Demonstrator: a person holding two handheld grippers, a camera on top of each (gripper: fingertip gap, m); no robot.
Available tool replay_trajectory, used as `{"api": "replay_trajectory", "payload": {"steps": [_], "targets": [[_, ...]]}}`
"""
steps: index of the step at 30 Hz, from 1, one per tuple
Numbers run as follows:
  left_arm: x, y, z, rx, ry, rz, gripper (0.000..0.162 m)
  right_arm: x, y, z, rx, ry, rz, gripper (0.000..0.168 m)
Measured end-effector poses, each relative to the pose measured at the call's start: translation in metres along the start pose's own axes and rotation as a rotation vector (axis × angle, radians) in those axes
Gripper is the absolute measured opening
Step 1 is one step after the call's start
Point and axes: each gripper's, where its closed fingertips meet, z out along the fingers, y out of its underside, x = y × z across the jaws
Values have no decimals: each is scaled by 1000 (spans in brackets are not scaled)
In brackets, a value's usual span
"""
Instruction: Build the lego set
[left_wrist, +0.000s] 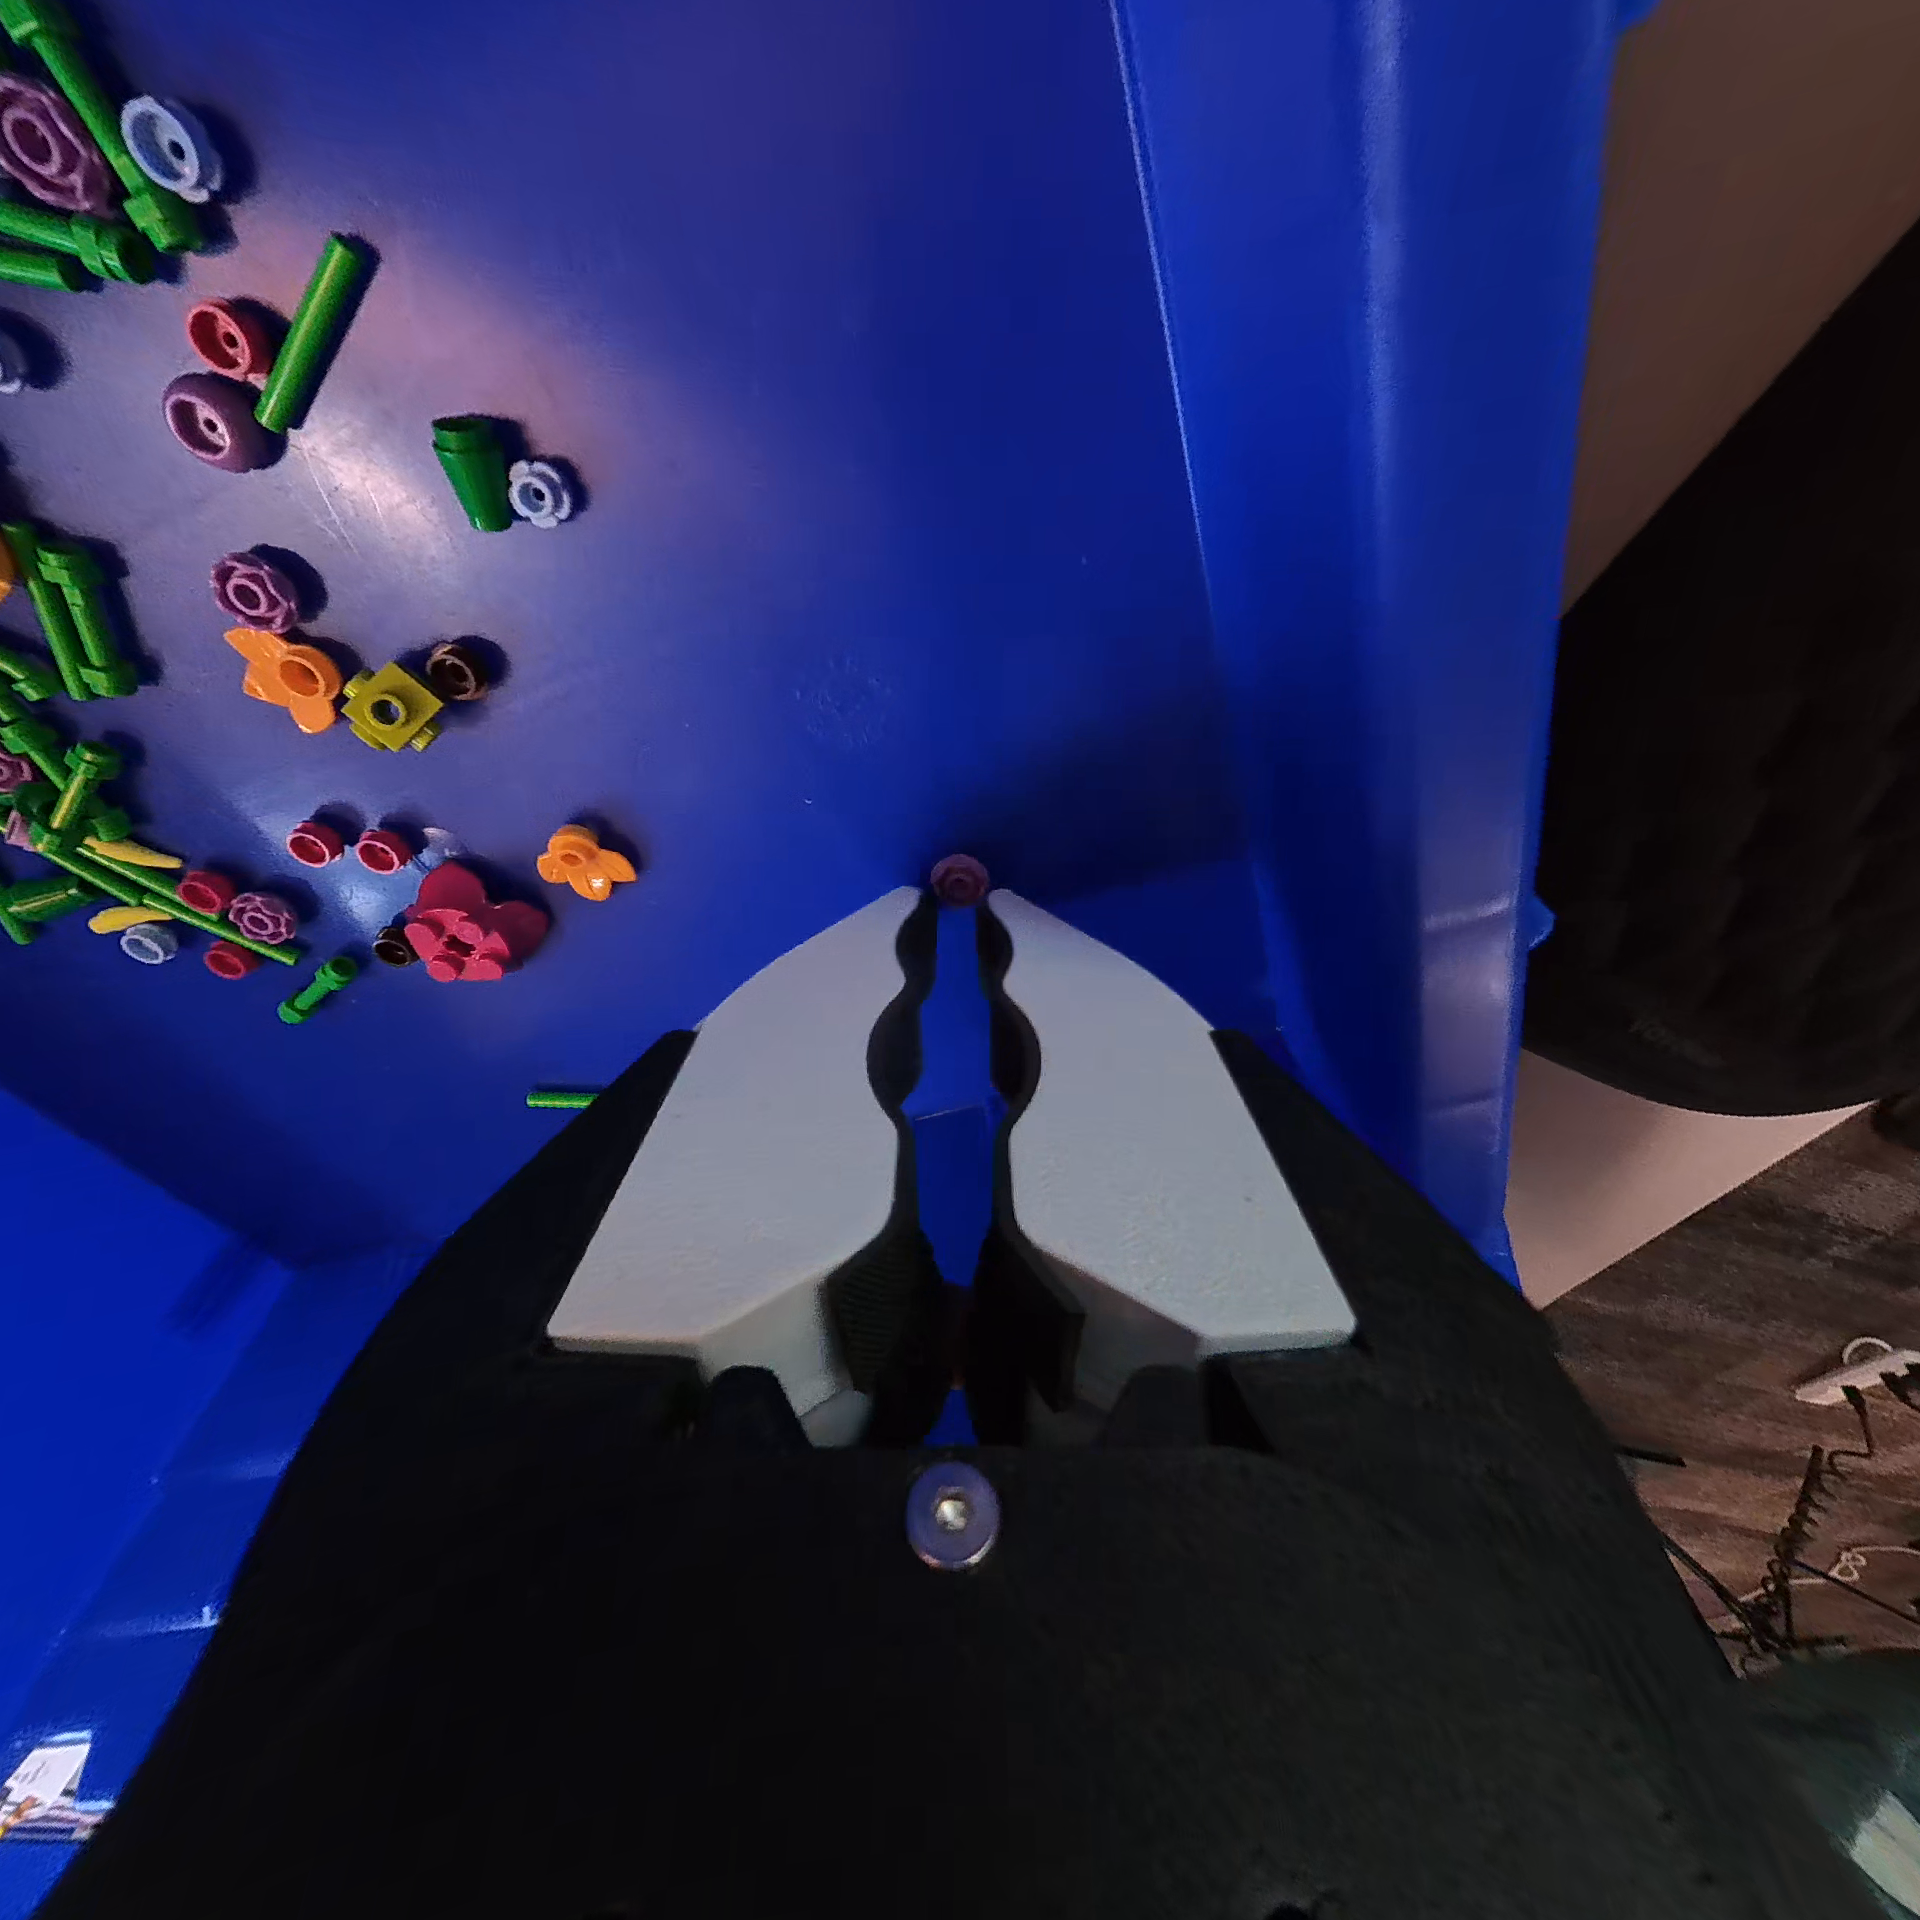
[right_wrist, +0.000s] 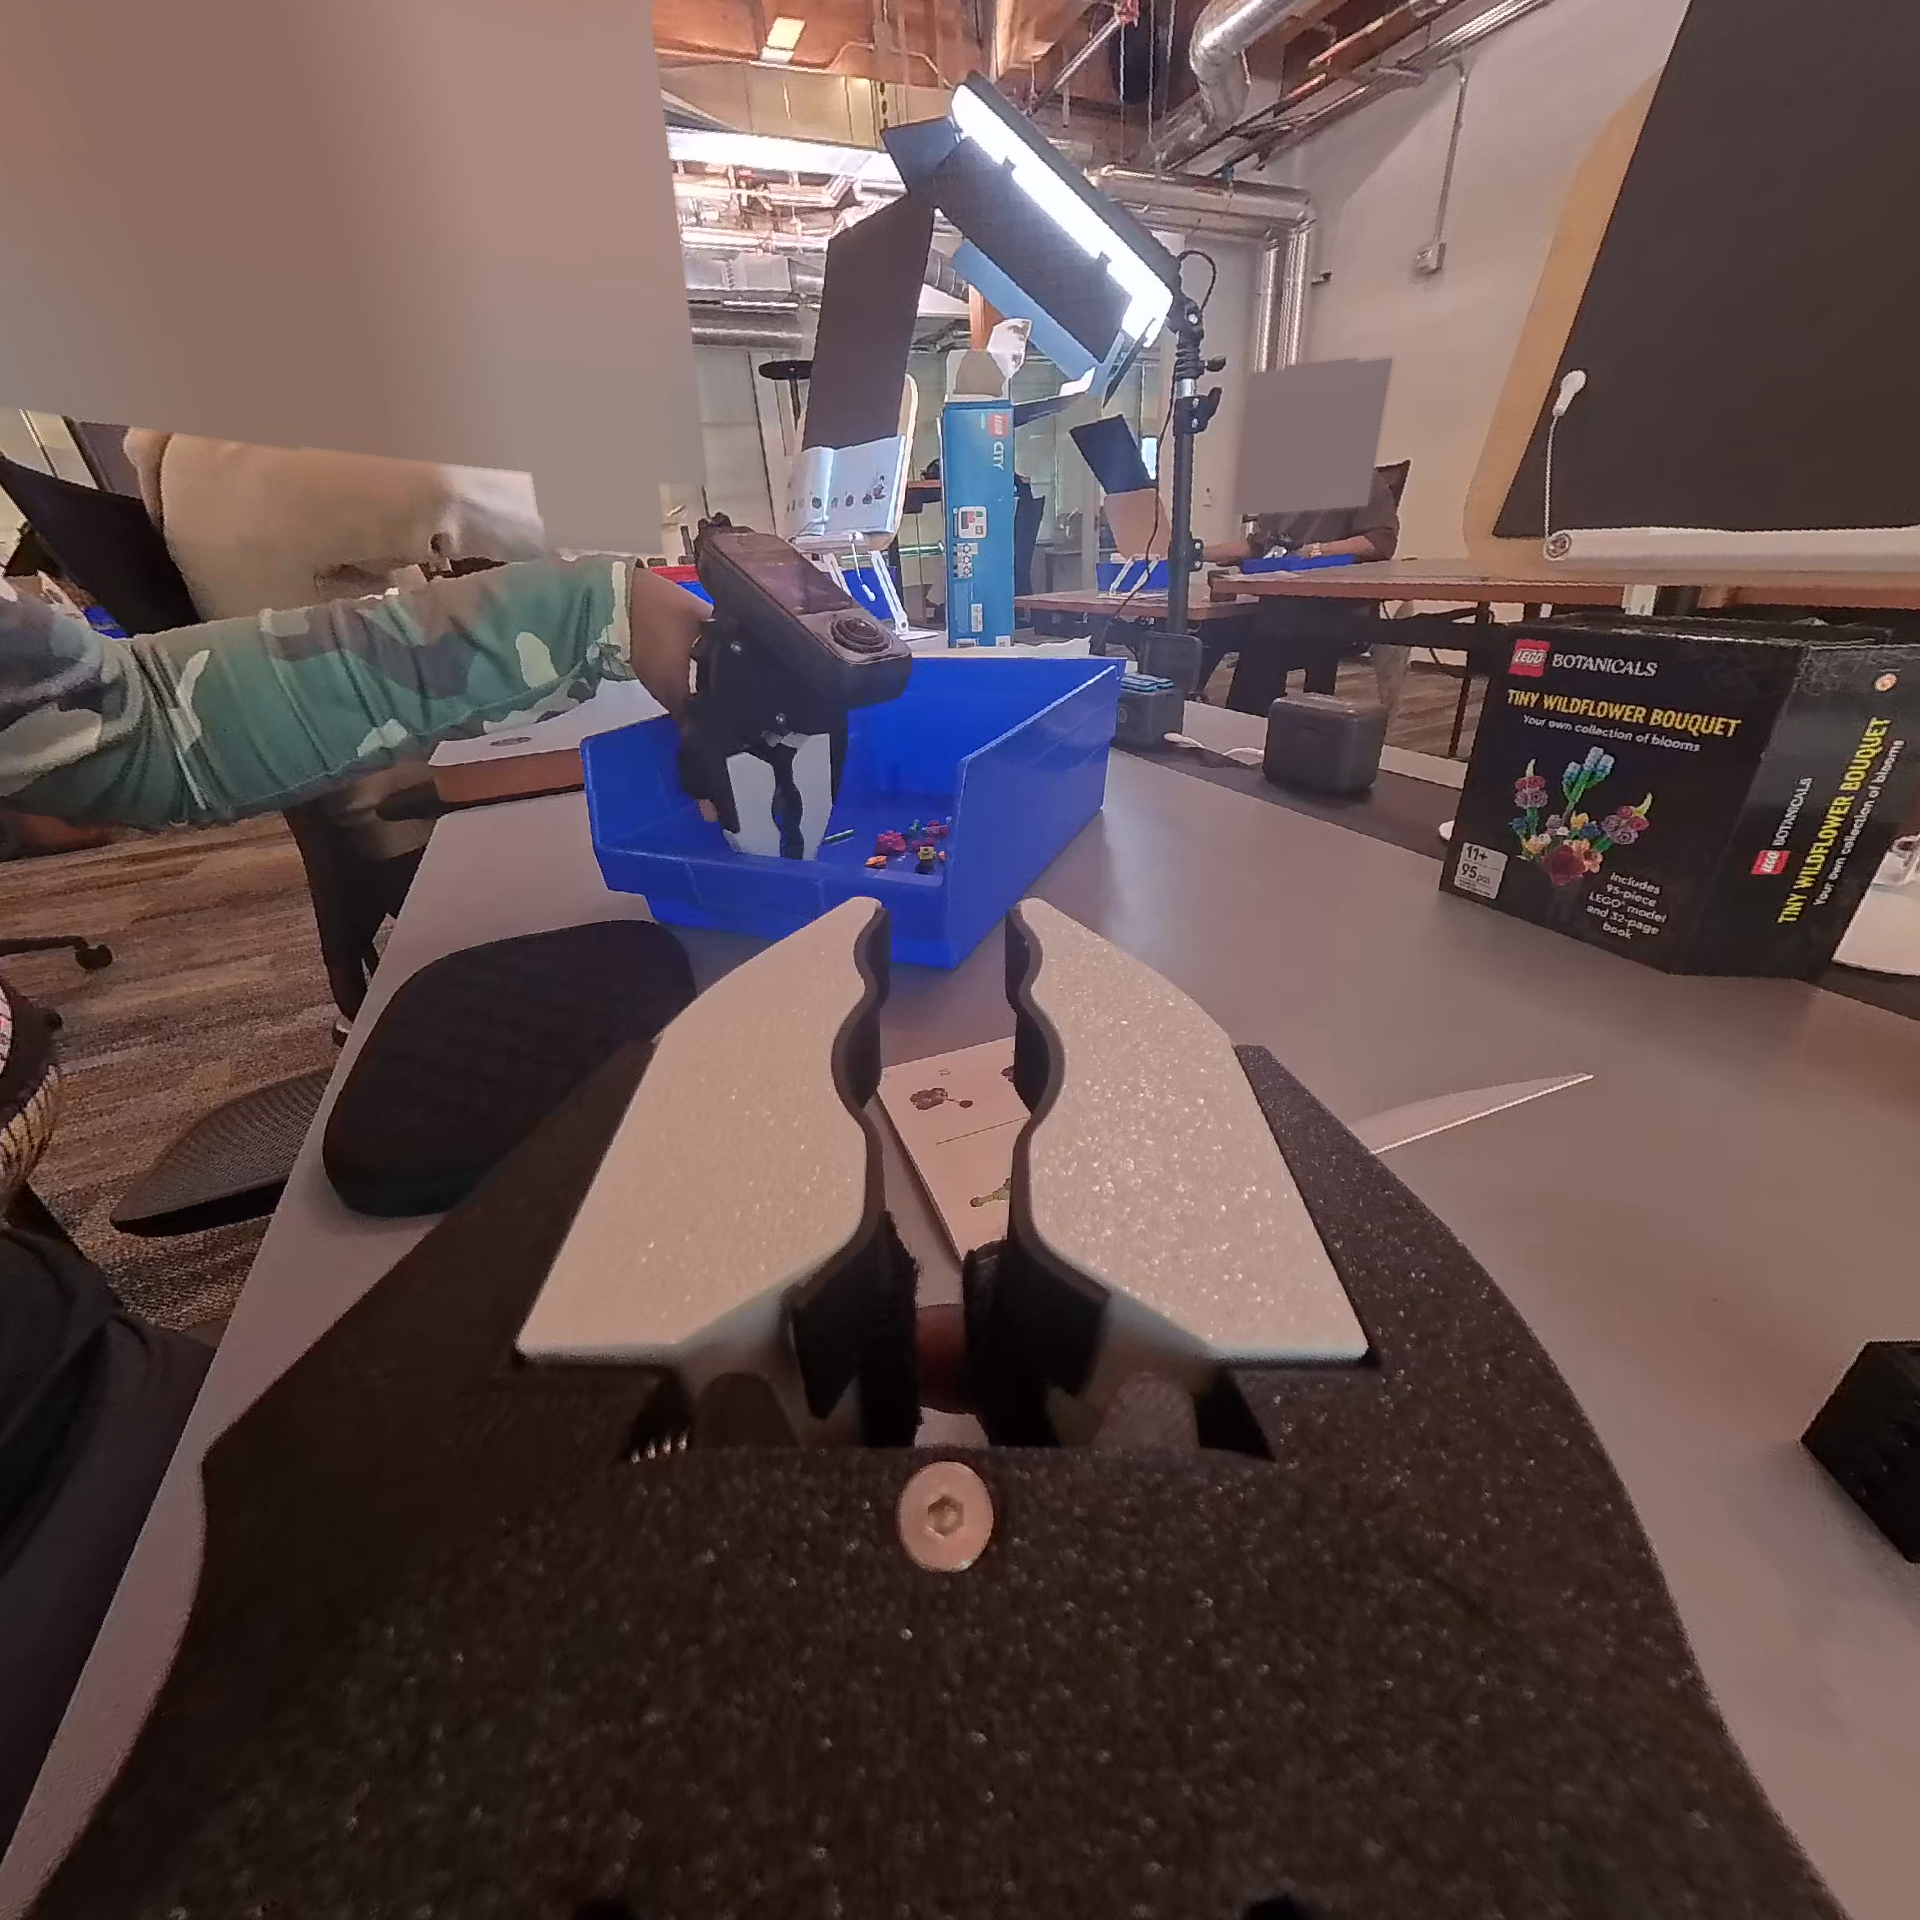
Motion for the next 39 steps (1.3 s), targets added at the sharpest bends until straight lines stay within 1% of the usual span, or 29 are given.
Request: {"api": "replay_trajectory", "payload": {"steps": [1, 2, 6, 7, 9, 10, 18, 23, 27, 31, 33, 37, 39], "targets": [[0, 0, 0, -2, 0, 2, 8, 0, 0, 0, -2, -1, -2, 21], [1, 0, 0, 0, 3, 4, 4, -1, 0, 0, -3, -1, -4, 21], [2, -3, -4, 29, 17, -2, 4, 0, 0, 0, 0, 0, -1, 21], [2, -3, -5, 34, 20, -1, 8, 0, 0, 0, 0, 0, 0, 21], [1, -4, -6, 37, 15, -2, 25, 0, 0, 0, -1, 0, -1, 21], [1, -5, -7, 42, 12, -2, 25, 0, 0, 0, -2, 0, -1, 21], [0, -6, -6, 15, -1, 21, 25, 0, 1, 0, -6, -1, 3, 21], [1, -14, -11, 25, -19, 41, 24, 1, 1, 0, -6, 1, 7, 21], [0, -13, -6, -2, -17, 47, 24, 1, 0, 0, -2, 2, 6, 21], [0, -12, -1, -1, -3, 46, 18, 1, 1, 0, -7, 0, 6, 21], [1, -12, -1, 0, -2, 57, 11, 1, 1, 0, -8, -1, 4, 21], [2, -12, -5, 0, -10, 57, 11, 1, 1, 0, -5, -1, 6, 21], [0, -12, -17, -4, -50, 49, 11, 1, 1, 0, -6, -2, 6, 21]]}}
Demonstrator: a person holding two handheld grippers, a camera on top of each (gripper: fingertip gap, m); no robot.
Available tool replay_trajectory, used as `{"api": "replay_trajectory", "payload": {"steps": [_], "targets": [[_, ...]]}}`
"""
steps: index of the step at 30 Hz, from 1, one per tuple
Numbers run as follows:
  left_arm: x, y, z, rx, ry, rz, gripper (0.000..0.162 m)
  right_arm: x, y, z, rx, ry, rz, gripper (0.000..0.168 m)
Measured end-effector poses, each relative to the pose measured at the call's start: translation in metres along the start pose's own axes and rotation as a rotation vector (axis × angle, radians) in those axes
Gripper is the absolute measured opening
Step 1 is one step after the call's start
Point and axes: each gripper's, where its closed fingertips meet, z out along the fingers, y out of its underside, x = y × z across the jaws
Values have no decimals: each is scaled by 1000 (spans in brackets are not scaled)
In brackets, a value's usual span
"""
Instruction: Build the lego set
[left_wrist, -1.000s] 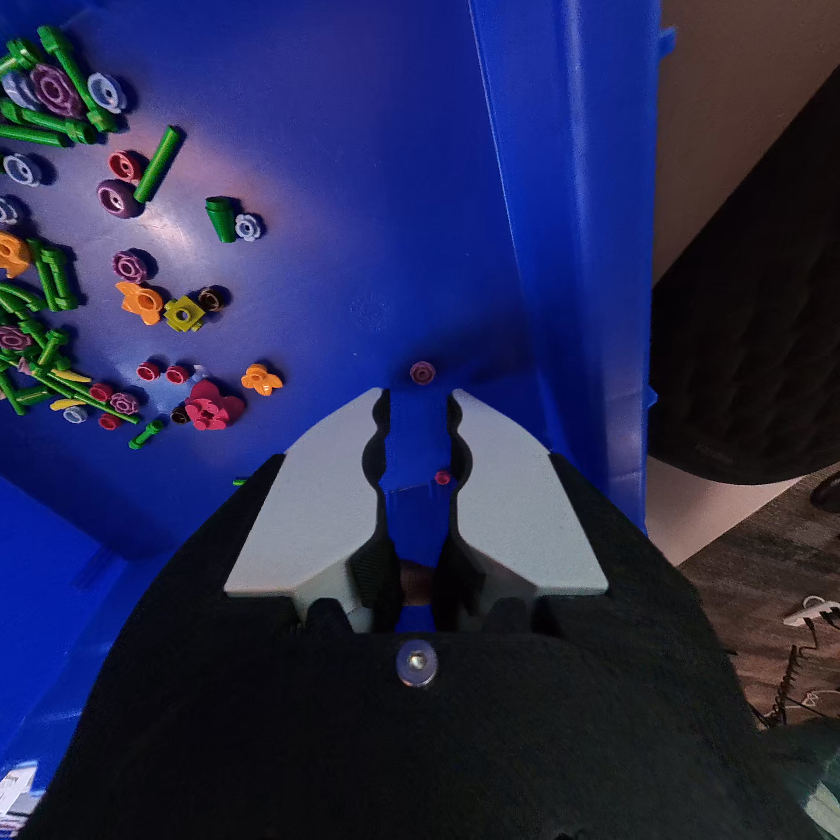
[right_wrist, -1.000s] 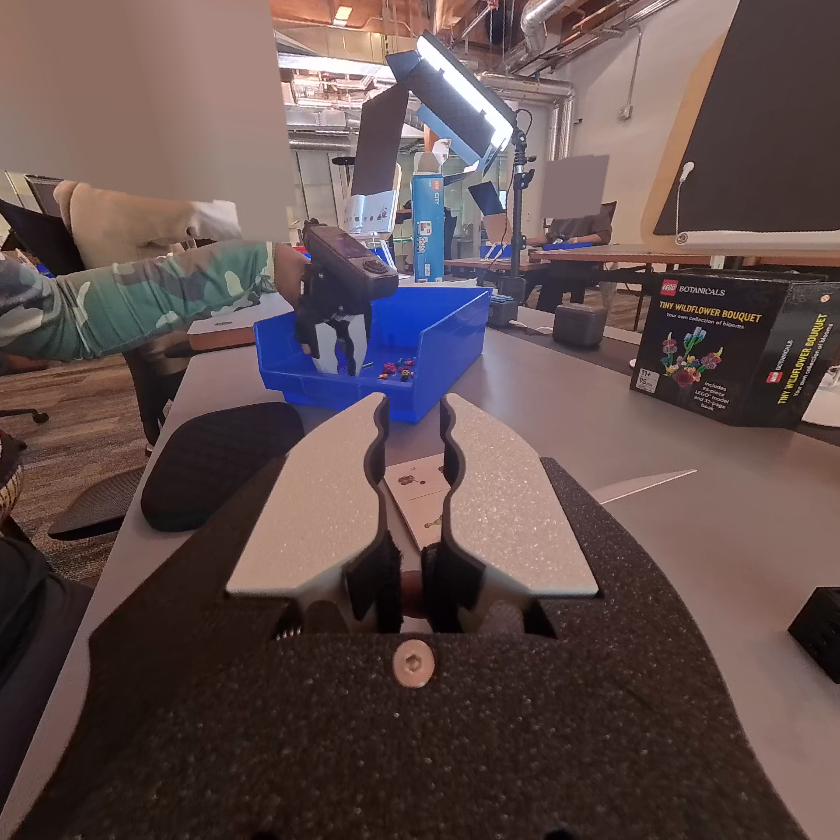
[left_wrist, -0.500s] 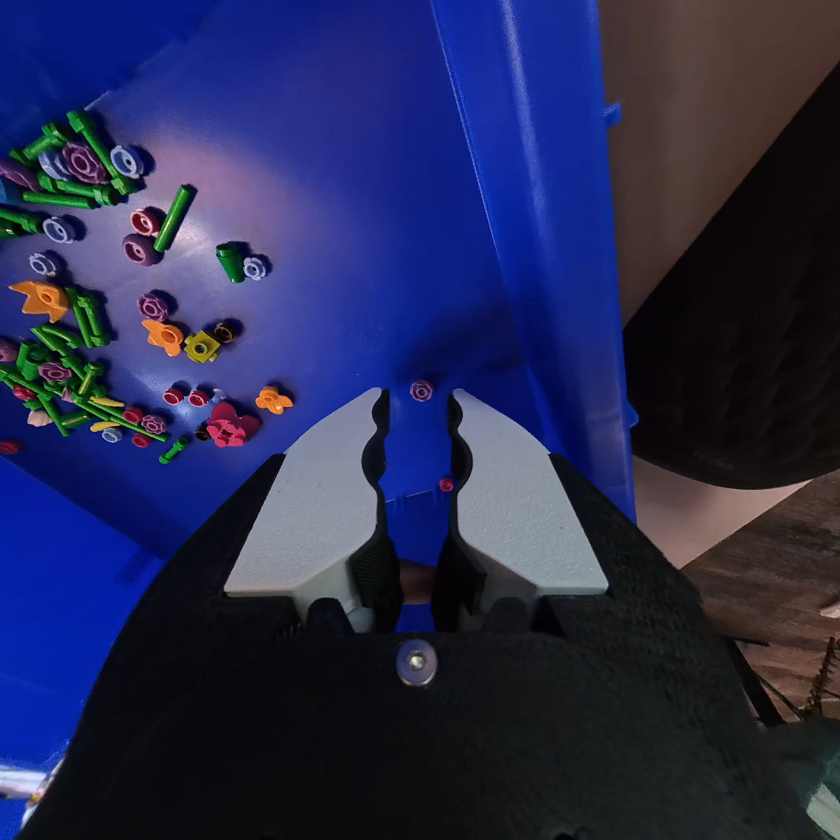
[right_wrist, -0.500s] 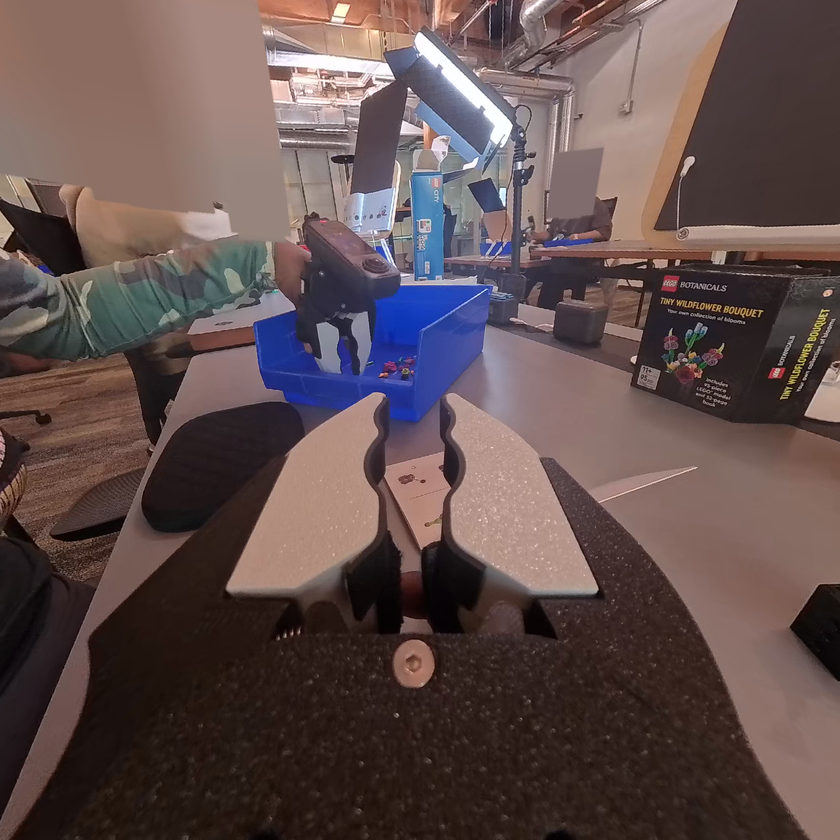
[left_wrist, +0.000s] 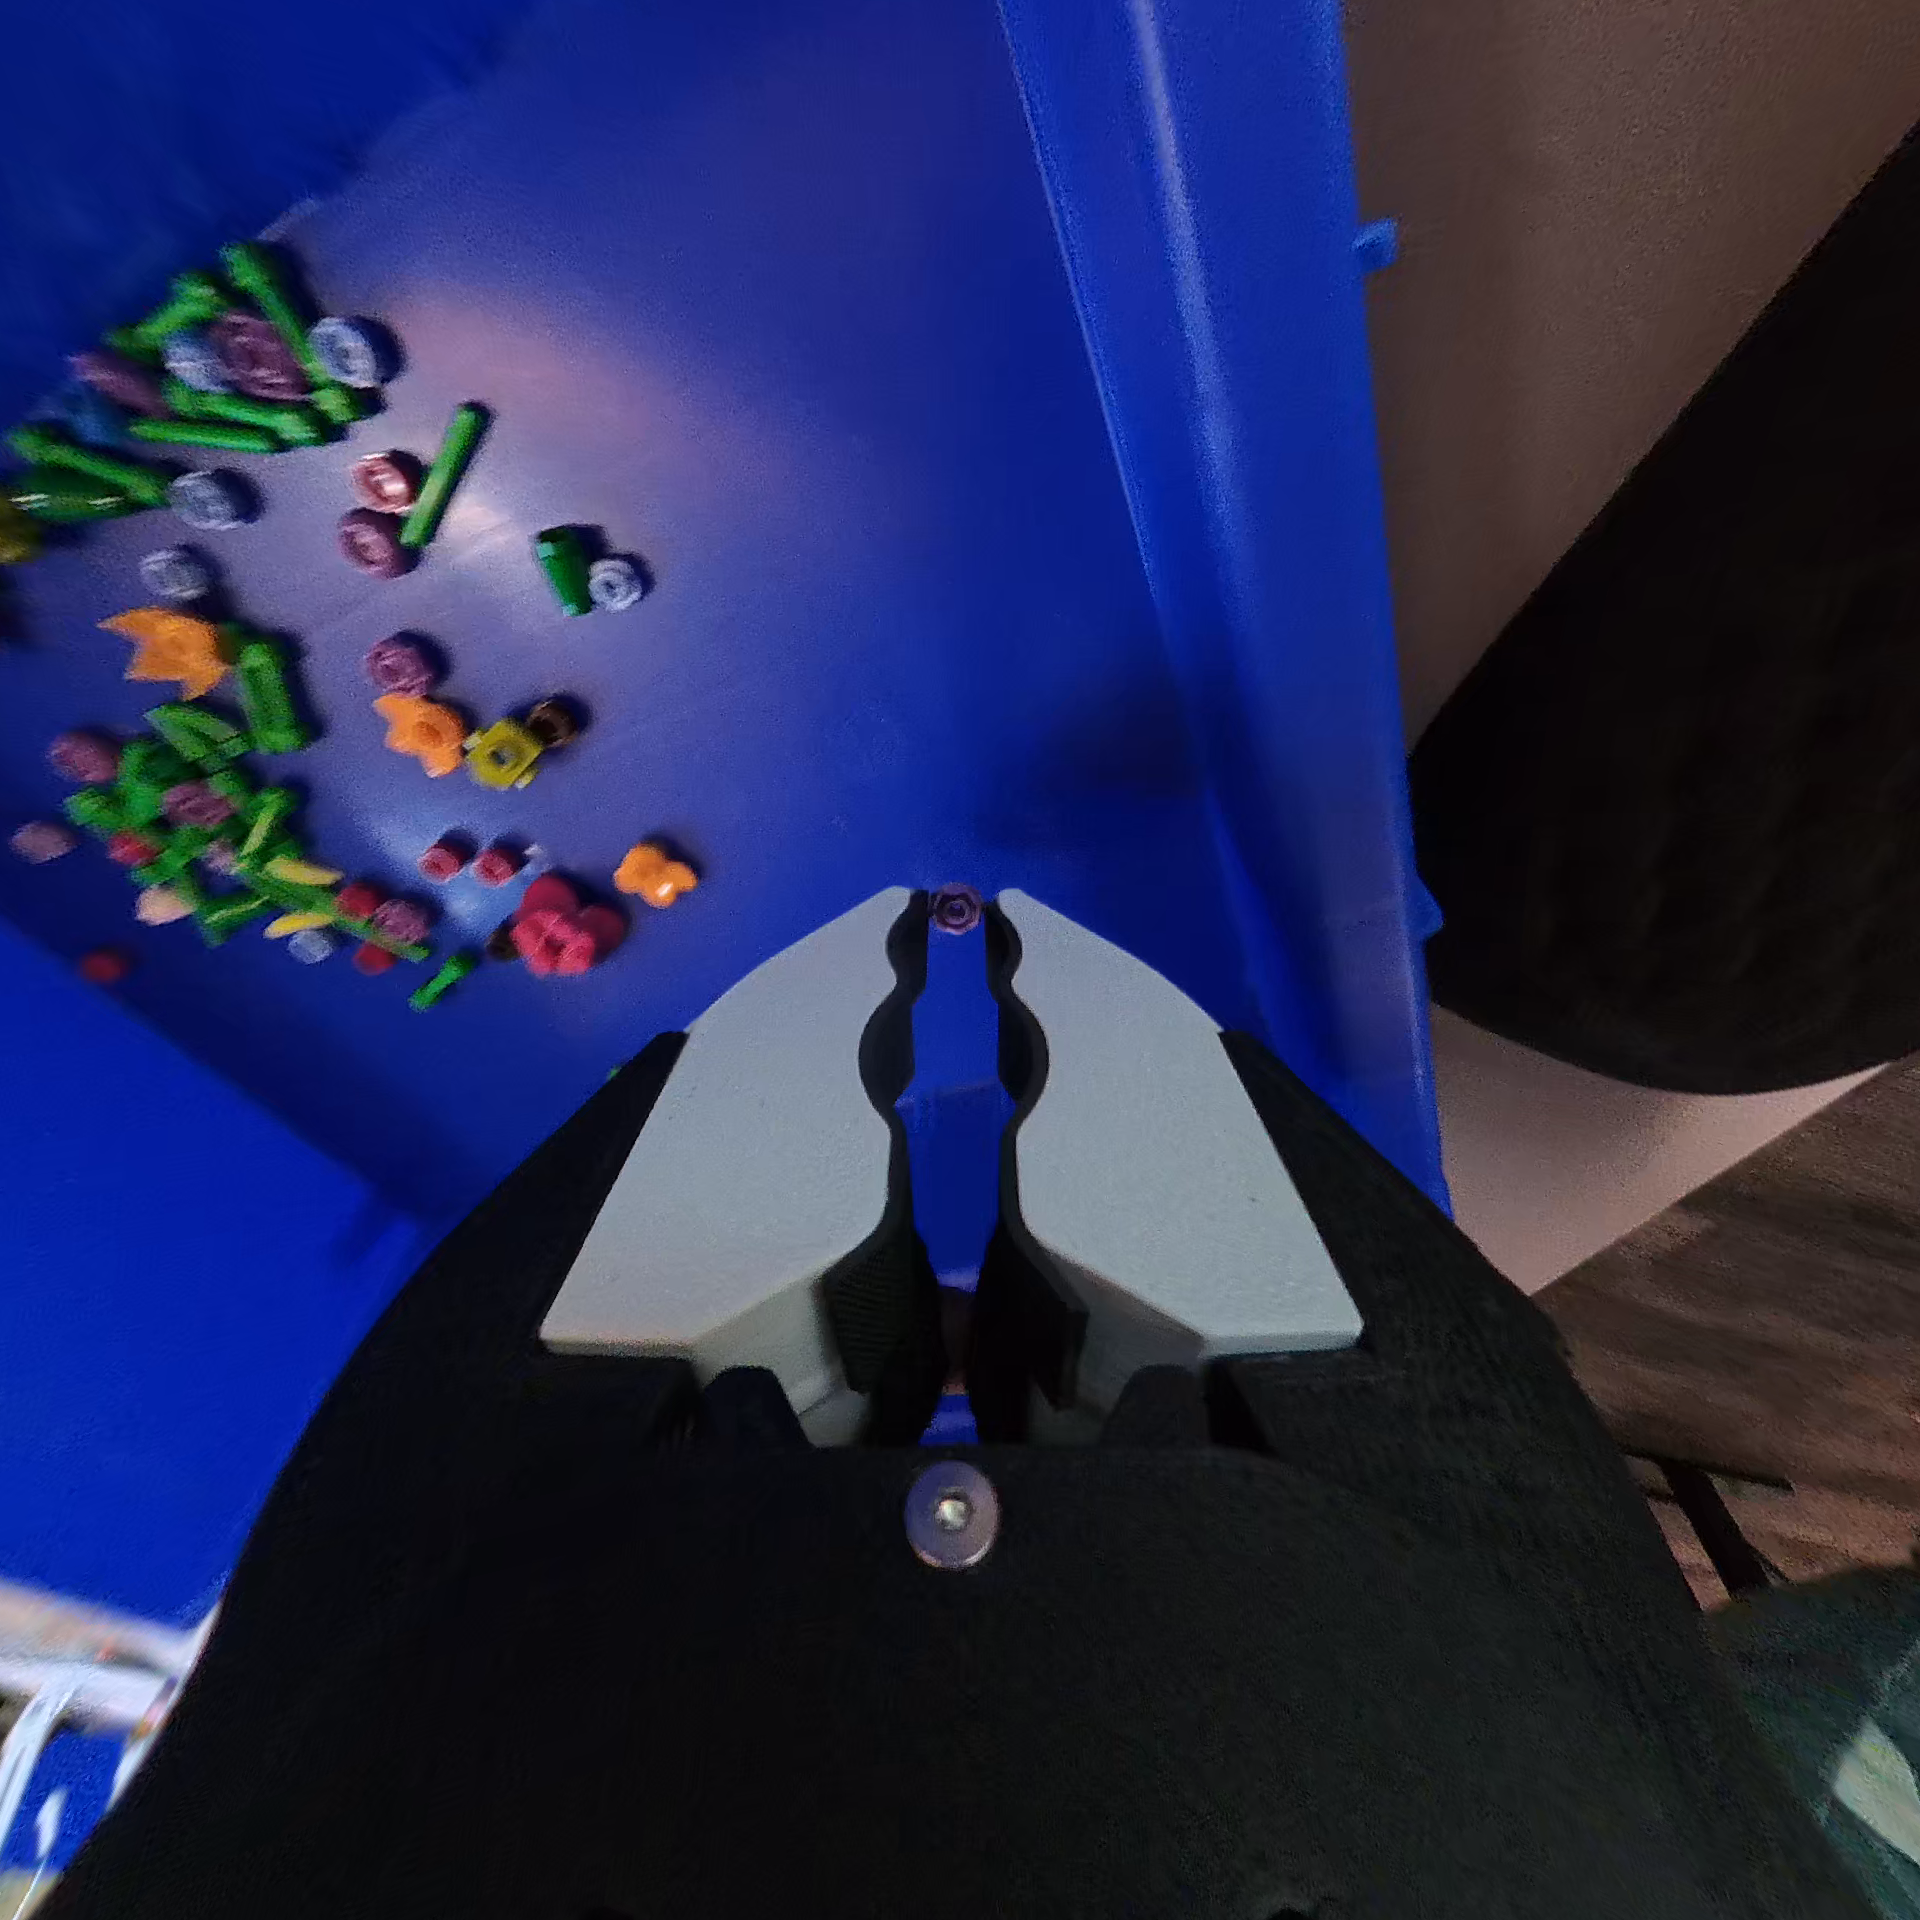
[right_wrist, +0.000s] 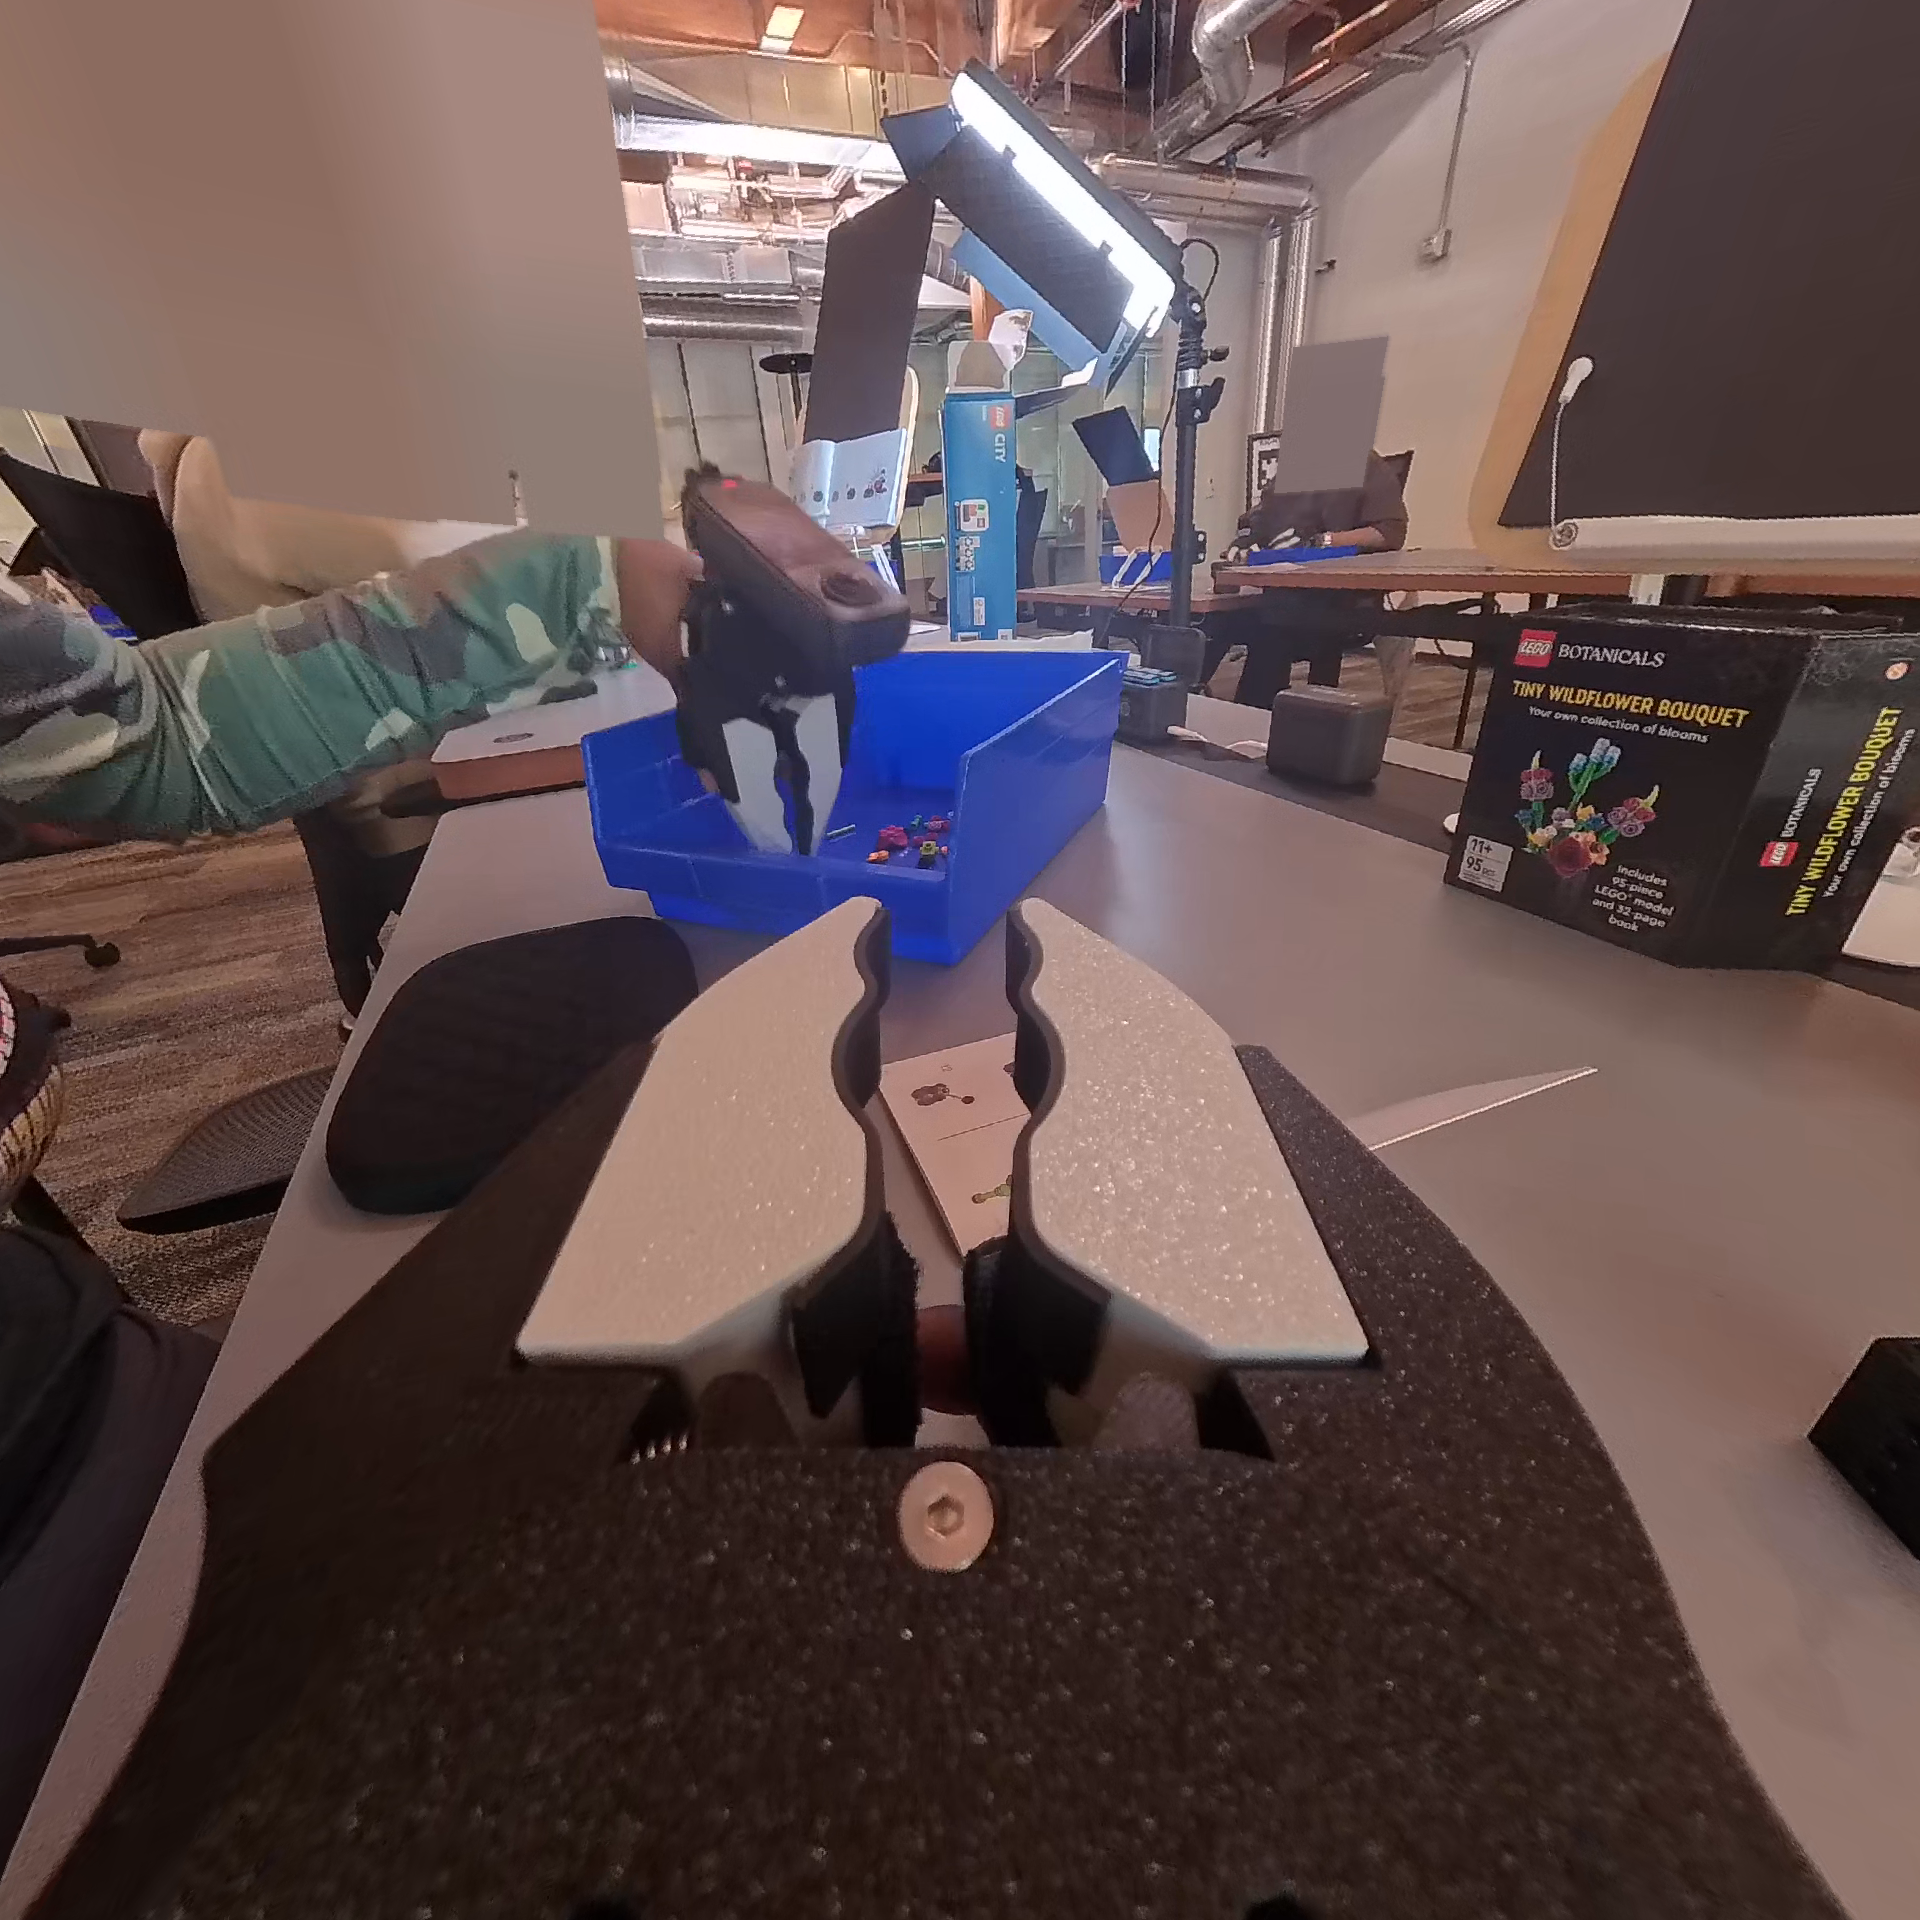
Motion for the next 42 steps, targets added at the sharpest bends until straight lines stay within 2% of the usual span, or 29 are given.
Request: {"api": "replay_trajectory", "payload": {"steps": [3, 6, 8, 10, 13, 18, 28, 33, 37, 42], "targets": [[-2, -10, -37, 49, -130, -19, 11, 0, 0, 0, 0, -1, 5, 21], [29, -60, -74, 265, -164, 65, 11, 1, 0, 0, 0, -4, 13, 21], [64, -98, -82, 359, -137, 197, 10, 1, 1, 0, 0, -6, 16, 22], [97, -131, -72, 390, -86, 317, 10, 0, 0, 0, 3, -7, 17, 22], [126, -163, -42, 352, -15, 409, 11, 1, -1, -1, 13, -8, 27, 22], [140, -184, -12, 319, 58, 404, 10, 2, -2, -2, 23, -8, 35, 22], [146, -183, -5, 298, 88, 363, 19, 0, -2, -2, 21, -12, 19, 22], [143, -177, -24, 401, 96, 310, 24, -1, -2, -2, 20, -12, 16, 22], [122, -133, -45, 457, 119, 237, 33, -4, 1, 1, -6, -20, -13, 22], [26, -66, -78, 506, -72, -20, 38, -6, 2, 1, -15, -21, -26, 22]]}}
